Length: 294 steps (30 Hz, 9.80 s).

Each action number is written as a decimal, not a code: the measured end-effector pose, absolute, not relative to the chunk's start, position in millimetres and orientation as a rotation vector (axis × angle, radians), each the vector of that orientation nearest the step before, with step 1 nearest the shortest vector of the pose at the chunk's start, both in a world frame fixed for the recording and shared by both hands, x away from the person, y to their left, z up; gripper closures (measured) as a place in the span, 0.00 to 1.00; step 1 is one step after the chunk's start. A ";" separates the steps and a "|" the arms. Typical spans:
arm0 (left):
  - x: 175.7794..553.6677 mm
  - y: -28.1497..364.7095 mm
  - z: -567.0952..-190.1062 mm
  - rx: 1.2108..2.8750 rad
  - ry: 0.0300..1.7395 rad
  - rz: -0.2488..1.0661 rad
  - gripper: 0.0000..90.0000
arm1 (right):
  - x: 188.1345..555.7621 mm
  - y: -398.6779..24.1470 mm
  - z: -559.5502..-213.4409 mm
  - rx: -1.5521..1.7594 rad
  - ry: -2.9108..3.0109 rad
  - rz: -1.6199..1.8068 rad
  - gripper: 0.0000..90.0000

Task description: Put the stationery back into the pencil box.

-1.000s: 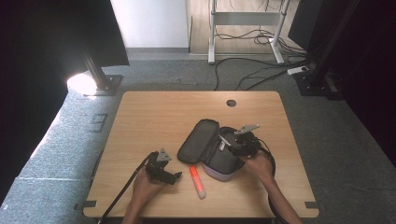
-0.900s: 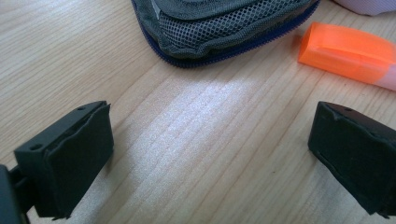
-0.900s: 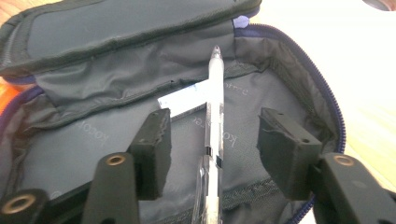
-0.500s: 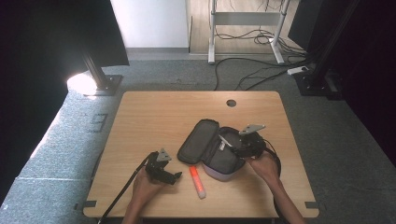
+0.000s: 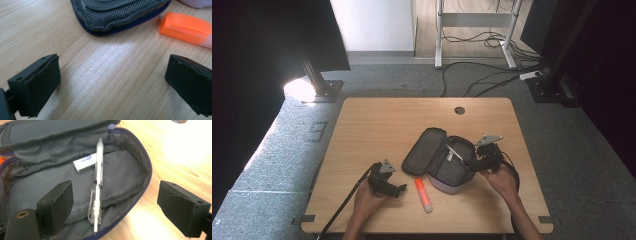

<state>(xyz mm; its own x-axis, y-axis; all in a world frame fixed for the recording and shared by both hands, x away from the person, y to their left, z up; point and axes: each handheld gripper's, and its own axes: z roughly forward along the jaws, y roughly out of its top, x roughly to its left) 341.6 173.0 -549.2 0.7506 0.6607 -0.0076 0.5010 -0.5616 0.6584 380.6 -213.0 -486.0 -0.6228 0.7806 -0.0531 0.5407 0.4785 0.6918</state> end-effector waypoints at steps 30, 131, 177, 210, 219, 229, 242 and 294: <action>341.6 173.0 -549.2 2.289 0.867 0.316 0.00 | 357.9 -255.1 -499.3 1.142 2.309 0.933 0.00; 282.3 84.4 -538.9 2.250 0.824 0.348 0.00 | 340.9 -283.9 -557.5 1.270 2.264 0.964 0.00; 293.2 131.8 -540.0 2.268 0.891 0.327 0.55 | 340.3 -283.6 -557.5 1.257 2.275 0.969 0.00; 289.7 141.8 -532.4 2.259 0.817 0.230 0.74 | 340.3 -283.6 -557.5 1.257 2.275 0.969 0.00; 284.0 137.8 -518.8 2.261 0.784 0.247 0.74 | 340.3 -283.6 -557.5 1.257 2.276 0.969 0.00; 284.0 140.0 -502.8 2.233 0.778 0.248 0.74 | 340.4 -283.6 -557.5 1.257 2.275 0.969 0.00; 296.3 131.4 -491.3 2.207 0.753 0.228 0.74 | 340.4 -283.6 -557.5 1.257 2.275 0.969 0.00; 370.6 57.7 -469.8 2.197 0.713 0.228 0.74 | 340.4 -283.6 -557.5 1.256 2.275 0.968 0.00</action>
